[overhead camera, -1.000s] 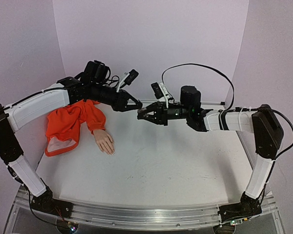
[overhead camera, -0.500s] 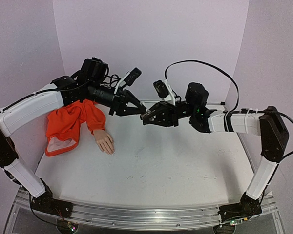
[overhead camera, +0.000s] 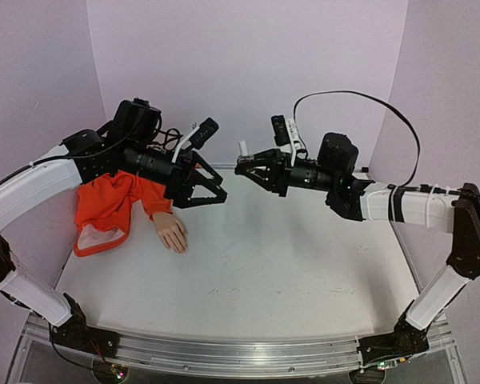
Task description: Paint the nails
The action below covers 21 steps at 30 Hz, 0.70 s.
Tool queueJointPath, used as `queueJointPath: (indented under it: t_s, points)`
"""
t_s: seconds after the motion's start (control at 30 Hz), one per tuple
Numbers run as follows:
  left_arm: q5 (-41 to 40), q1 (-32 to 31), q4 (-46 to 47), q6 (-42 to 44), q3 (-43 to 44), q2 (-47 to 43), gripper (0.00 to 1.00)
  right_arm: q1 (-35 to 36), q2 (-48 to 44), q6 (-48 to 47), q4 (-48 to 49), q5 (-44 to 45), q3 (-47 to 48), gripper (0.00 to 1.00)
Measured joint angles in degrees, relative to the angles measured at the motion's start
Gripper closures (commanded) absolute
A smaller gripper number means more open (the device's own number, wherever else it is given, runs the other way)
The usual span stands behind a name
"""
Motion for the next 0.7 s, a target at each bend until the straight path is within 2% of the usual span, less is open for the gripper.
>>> queueJointPath:
  t_s: [0.17, 0.33, 0.43, 0.57, 0.7]
  points:
    - [-4.7, 3.8, 2.6, -6.7, -4.5, -2.8, 0.11, 2.9, -2.4, -4.3, -0.9, 21.6, -1.7, 1.0]
    - [-7.5, 9.0, 7.6, -13.8, -8.4, -5.7, 0.15, 13.7, -1.0, -10.0, -3.1, 47.1, -0.8, 1.0]
    - [-8.6, 9.5, 10.3, -16.6, -9.9, -7.5, 0.17, 18.4, 2.5, -12.7, -3.3, 56.2, 1.7, 1.0]
    - [-9.0, 9.5, 13.0, -18.9, -10.3, -8.4, 0.19, 21.4, 8.0, -15.9, -3.9, 63.5, 5.5, 1.0]
    - [-9.2, 9.5, 14.9, -20.2, -11.4, -8.9, 0.29, 22.7, 11.6, -17.7, -4.2, 67.2, 8.0, 1.0]
